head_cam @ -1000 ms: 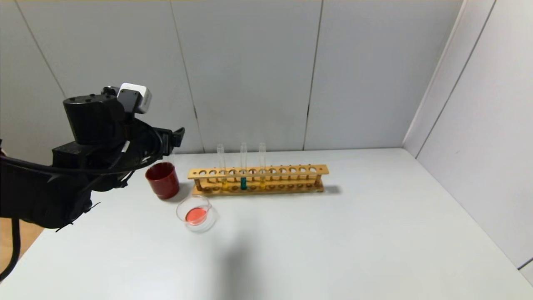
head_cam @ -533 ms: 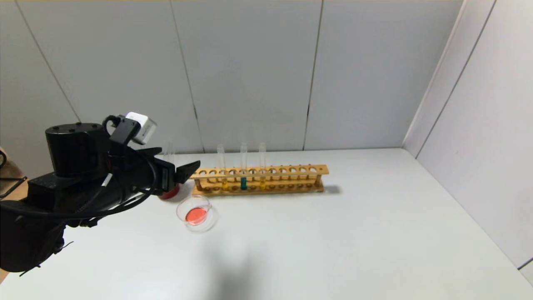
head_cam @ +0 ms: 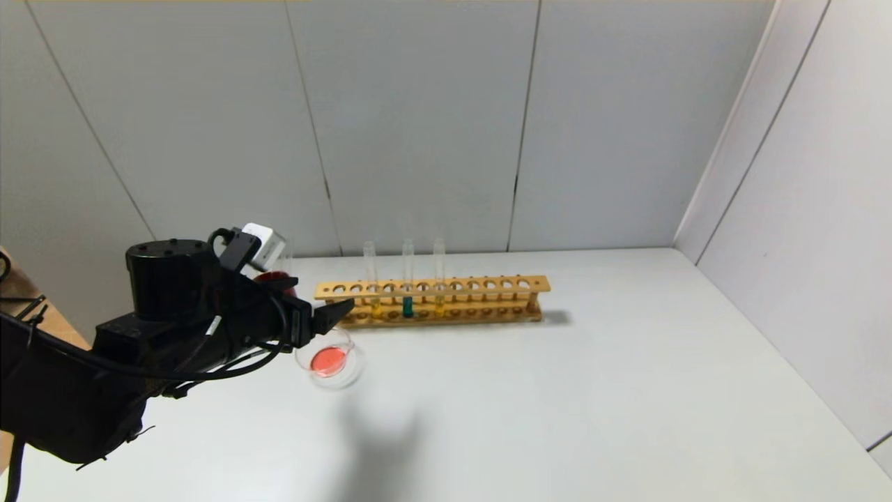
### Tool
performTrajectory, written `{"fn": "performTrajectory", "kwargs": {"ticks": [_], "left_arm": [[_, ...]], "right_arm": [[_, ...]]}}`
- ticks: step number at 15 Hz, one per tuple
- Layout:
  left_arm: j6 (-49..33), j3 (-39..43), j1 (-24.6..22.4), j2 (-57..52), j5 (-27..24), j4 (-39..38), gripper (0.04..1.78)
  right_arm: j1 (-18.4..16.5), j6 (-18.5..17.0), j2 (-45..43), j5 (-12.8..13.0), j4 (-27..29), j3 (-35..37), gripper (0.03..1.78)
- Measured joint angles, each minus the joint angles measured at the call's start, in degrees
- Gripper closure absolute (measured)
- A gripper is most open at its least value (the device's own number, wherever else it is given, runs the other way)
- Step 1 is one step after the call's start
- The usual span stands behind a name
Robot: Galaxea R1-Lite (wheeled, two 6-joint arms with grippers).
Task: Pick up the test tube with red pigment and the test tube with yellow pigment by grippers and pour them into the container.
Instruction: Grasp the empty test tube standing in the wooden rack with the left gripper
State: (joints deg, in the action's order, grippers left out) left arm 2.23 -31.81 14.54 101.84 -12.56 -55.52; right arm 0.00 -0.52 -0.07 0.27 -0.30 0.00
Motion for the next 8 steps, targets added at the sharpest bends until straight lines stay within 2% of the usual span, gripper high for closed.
{"fn": "performTrajectory", "kwargs": {"ticks": [2, 8], "left_arm": [[0.2, -1.5, 0.3, 3.0, -0.1, -2.8, 0.07], [0.3, -10.1, 0.8, 10.5, -0.2, -1.7, 0.07]], "right_arm": [[0.0, 0.0, 0.0, 0.0, 0.0, 0.0, 0.06], [0.0, 0.0, 0.0, 0.0, 0.0, 0.0, 0.06]]}}
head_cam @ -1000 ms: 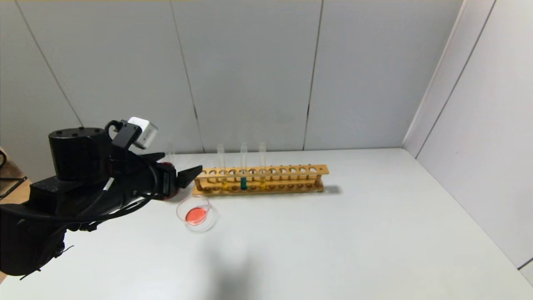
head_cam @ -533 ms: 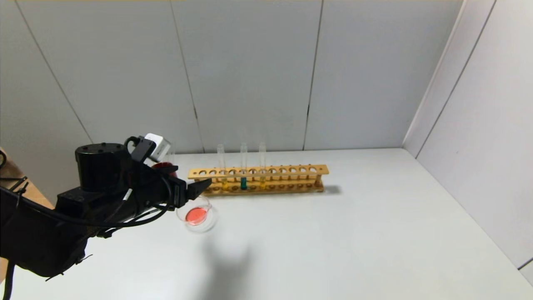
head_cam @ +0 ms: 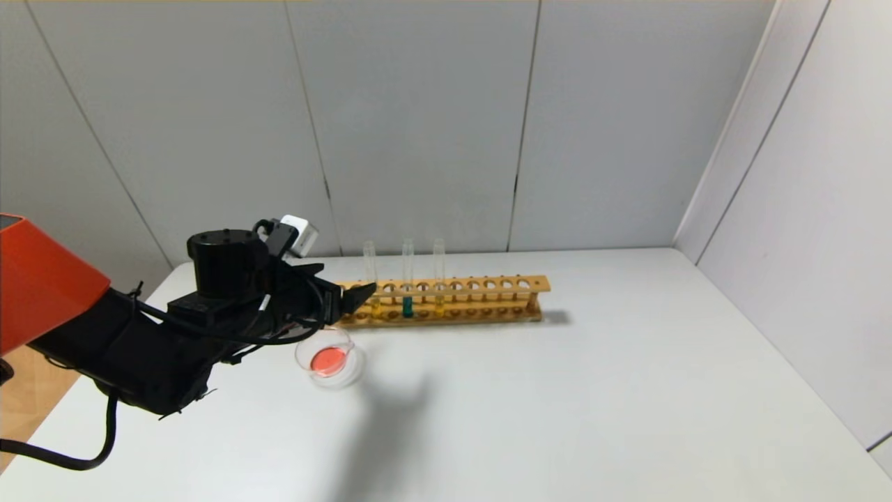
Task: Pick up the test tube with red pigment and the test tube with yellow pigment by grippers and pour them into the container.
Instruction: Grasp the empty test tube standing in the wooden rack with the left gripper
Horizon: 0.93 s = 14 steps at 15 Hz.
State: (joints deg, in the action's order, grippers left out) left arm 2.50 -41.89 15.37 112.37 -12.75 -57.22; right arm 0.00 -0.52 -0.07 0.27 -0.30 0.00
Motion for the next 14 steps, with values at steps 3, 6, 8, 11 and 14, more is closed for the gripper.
{"fn": "performTrajectory", "kwargs": {"ticks": [3, 6, 8, 11, 14], "left_arm": [[0.0, -3.9, 0.2, 2.5, 0.0, 2.3, 0.07], [0.0, -8.2, 0.4, 4.8, 0.0, 5.3, 0.07], [0.0, -10.6, 0.8, 6.3, 0.0, 6.8, 0.07], [0.0, -13.3, 0.9, 8.3, 0.1, 7.9, 0.07], [0.1, -15.8, 0.9, 10.2, 0.4, 8.9, 0.07]], "right_arm": [[0.0, 0.0, 0.0, 0.0, 0.0, 0.0, 0.06], [0.0, 0.0, 0.0, 0.0, 0.0, 0.0, 0.06], [0.0, 0.0, 0.0, 0.0, 0.0, 0.0, 0.06], [0.0, 0.0, 0.0, 0.0, 0.0, 0.0, 0.06], [0.0, 0.0, 0.0, 0.0, 0.0, 0.0, 0.06]]}}
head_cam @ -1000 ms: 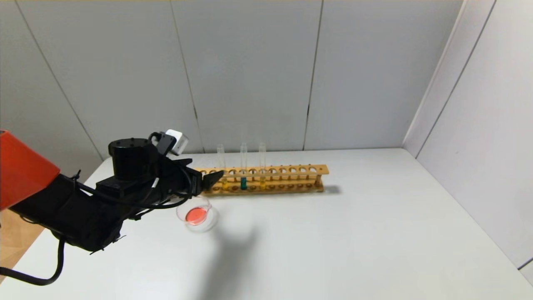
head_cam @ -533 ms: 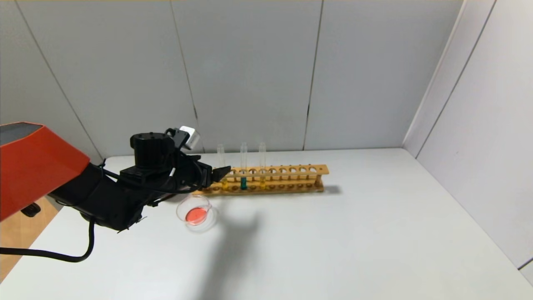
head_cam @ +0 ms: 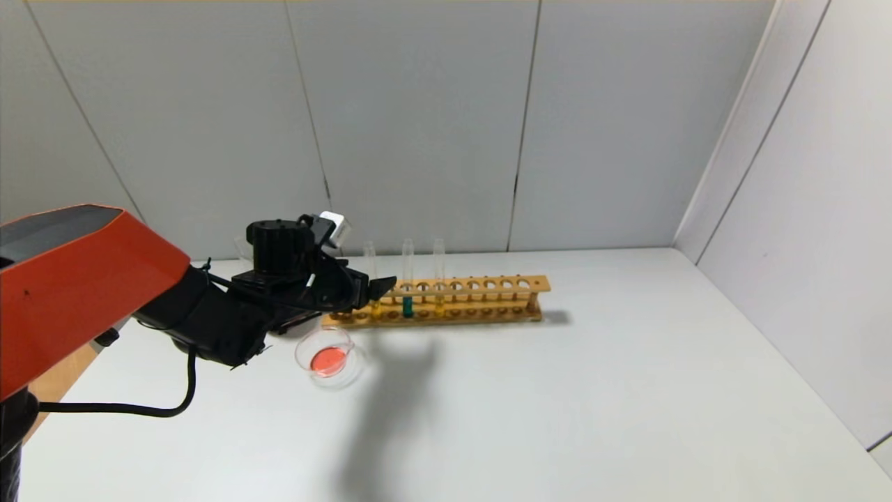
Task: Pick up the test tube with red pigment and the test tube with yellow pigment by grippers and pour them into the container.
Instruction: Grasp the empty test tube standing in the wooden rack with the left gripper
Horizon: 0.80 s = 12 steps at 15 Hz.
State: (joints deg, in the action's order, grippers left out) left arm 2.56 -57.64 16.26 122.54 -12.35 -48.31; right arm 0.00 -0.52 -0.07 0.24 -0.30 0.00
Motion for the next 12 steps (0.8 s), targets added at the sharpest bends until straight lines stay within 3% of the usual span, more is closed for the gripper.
{"fn": "performTrajectory", "kwargs": {"ticks": [3, 5, 7, 12], "left_arm": [[0.0, -1.5, 0.0, 1.4, 0.1, 0.2, 0.11], [0.1, -2.1, 0.0, 1.9, 0.1, 0.3, 0.26], [0.0, -2.7, 0.3, 2.3, 0.2, 0.4, 0.5], [0.0, -4.1, 1.1, 2.8, 0.3, 1.1, 1.38]], "right_arm": [[0.0, 0.0, 0.0, 0.0, 0.0, 0.0, 0.06], [0.0, 0.0, 0.0, 0.0, 0.0, 0.0, 0.06], [0.0, 0.0, 0.0, 0.0, 0.0, 0.0, 0.06], [0.0, 0.0, 0.0, 0.0, 0.0, 0.0, 0.06]]}}
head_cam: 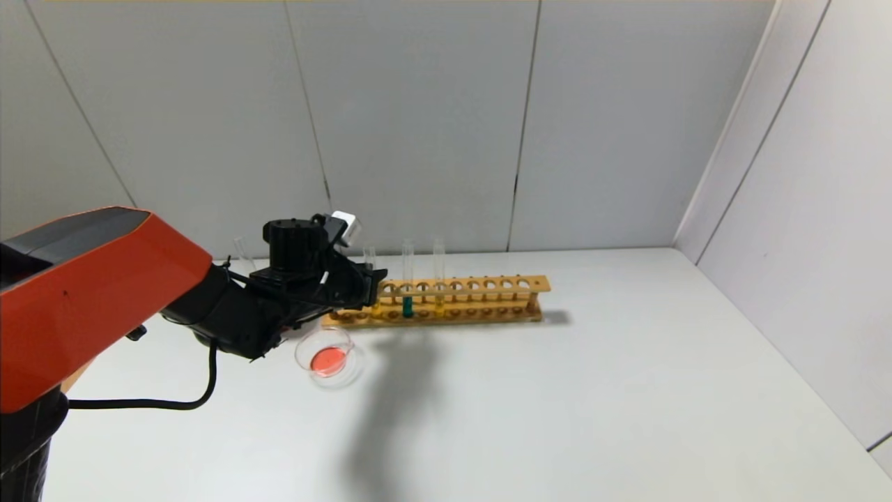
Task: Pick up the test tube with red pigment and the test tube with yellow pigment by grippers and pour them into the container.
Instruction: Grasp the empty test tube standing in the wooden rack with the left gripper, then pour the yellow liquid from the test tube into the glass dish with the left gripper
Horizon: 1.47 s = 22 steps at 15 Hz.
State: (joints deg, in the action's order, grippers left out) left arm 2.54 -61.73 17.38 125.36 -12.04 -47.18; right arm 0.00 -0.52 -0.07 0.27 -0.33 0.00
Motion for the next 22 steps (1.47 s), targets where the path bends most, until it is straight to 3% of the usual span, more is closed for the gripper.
{"fn": "performTrajectory", "kwargs": {"ticks": [2, 7, 17, 19, 22], "left_arm": [[0.0, 0.0, 0.0, 0.0, 0.2, -0.1, 1.51], [0.2, -0.7, 0.1, -1.6, 1.1, 1.3, 1.51], [3.7, -14.2, -0.6, -16.4, 2.2, 19.6, 1.51], [6.2, -12.8, -1.3, -20.8, 2.5, 20.6, 1.51], [11.0, -3.8, -2.5, -27.4, 2.6, 20.9, 1.51]], "right_arm": [[0.0, 0.0, 0.0, 0.0, 0.0, 0.0, 0.06], [0.0, 0.0, 0.0, 0.0, 0.0, 0.0, 0.06], [0.0, 0.0, 0.0, 0.0, 0.0, 0.0, 0.06], [0.0, 0.0, 0.0, 0.0, 0.0, 0.0, 0.06], [0.0, 0.0, 0.0, 0.0, 0.0, 0.0, 0.06]]}}
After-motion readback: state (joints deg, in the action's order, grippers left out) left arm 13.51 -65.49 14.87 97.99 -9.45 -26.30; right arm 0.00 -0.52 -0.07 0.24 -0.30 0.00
